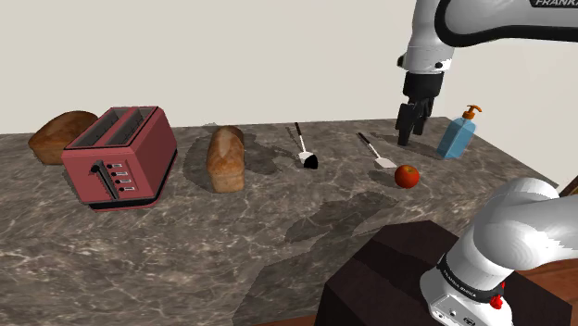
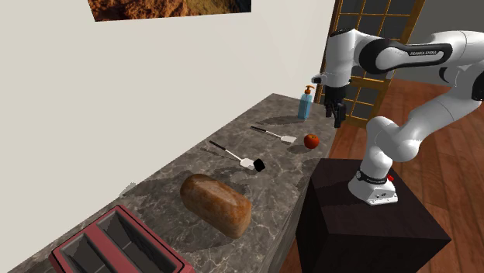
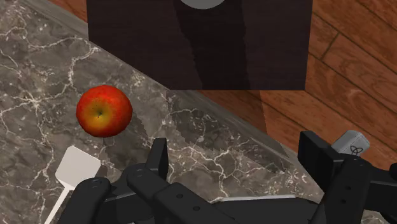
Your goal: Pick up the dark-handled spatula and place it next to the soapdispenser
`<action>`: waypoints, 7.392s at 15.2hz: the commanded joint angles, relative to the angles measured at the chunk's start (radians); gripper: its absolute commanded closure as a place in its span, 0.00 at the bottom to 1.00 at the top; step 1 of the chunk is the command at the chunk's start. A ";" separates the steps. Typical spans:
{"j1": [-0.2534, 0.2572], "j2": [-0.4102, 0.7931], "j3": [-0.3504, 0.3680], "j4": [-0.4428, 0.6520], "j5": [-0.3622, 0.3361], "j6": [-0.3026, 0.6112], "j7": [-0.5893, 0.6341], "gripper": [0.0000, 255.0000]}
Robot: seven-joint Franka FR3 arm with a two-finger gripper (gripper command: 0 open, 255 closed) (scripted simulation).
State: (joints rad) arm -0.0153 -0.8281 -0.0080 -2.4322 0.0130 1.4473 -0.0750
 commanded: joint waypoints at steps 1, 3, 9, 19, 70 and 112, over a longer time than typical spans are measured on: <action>0.000 0.000 0.000 0.000 0.000 0.000 0.000 0.00; -0.006 0.046 0.017 -0.013 0.011 0.079 0.037 0.00; -0.028 0.213 0.062 -0.015 0.030 0.309 0.145 0.00; -0.077 0.547 0.119 0.100 0.001 0.628 0.332 0.00; -0.106 1.199 0.080 0.665 -0.187 0.873 0.683 1.00; -0.101 1.133 0.095 1.139 -0.147 0.336 0.614 1.00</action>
State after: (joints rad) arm -0.1170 0.2988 0.0866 -1.3153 -0.1334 1.8007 0.5400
